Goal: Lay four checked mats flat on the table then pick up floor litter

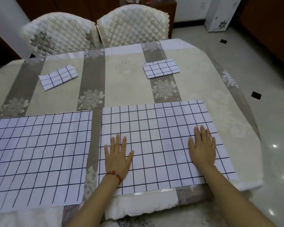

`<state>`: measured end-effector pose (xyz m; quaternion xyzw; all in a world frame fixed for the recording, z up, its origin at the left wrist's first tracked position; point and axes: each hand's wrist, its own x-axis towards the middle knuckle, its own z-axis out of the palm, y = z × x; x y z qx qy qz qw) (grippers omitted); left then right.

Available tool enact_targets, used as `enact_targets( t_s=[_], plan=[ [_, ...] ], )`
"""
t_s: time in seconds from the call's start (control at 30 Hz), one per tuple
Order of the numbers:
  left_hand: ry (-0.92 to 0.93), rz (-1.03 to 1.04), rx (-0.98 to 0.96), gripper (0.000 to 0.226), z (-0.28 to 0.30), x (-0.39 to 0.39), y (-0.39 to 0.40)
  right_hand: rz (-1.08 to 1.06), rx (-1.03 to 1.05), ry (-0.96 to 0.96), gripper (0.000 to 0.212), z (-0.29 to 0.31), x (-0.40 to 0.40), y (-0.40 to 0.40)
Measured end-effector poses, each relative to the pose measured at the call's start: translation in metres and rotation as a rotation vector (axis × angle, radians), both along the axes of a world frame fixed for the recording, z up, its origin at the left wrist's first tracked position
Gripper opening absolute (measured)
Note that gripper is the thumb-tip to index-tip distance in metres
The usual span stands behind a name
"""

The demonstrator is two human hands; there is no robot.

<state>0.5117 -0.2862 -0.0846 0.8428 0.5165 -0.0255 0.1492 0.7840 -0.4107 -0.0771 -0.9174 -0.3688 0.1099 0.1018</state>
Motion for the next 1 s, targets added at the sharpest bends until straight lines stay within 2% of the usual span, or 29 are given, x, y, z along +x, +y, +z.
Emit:
enact_targets(
  t_s=[0.07,0.13,0.23,0.47,0.7,0.87,1.0],
  plan=[
    [0.032,0.021,-0.035,0.086,0.004,0.004,0.001,0.019,0.006,0.083,0.055,0.005,0.004,0.001],
    [0.017,0.071,-0.093,0.069,0.012,0.012,0.001,0.046,0.049,0.239,0.057,0.014,0.013,0.001],
    [-0.041,0.069,-0.094,0.059,0.027,0.036,-0.007,0.02,0.199,0.459,0.056,0.036,0.035,-0.017],
    [-0.181,-0.17,-0.067,0.053,0.07,0.149,-0.092,-0.084,0.266,0.336,0.05,0.063,0.113,-0.151],
    [-0.158,-0.448,-0.136,0.048,0.083,0.27,-0.216,-0.214,0.231,0.295,0.048,0.062,0.176,-0.308],
    [-0.116,-0.664,-0.201,0.041,0.081,0.336,-0.28,-0.396,0.218,0.352,0.047,0.05,0.196,-0.396],
    [-0.072,-0.743,-0.28,0.041,0.067,0.381,-0.309,-0.557,0.226,0.438,0.046,0.032,0.205,-0.444]
  ],
)
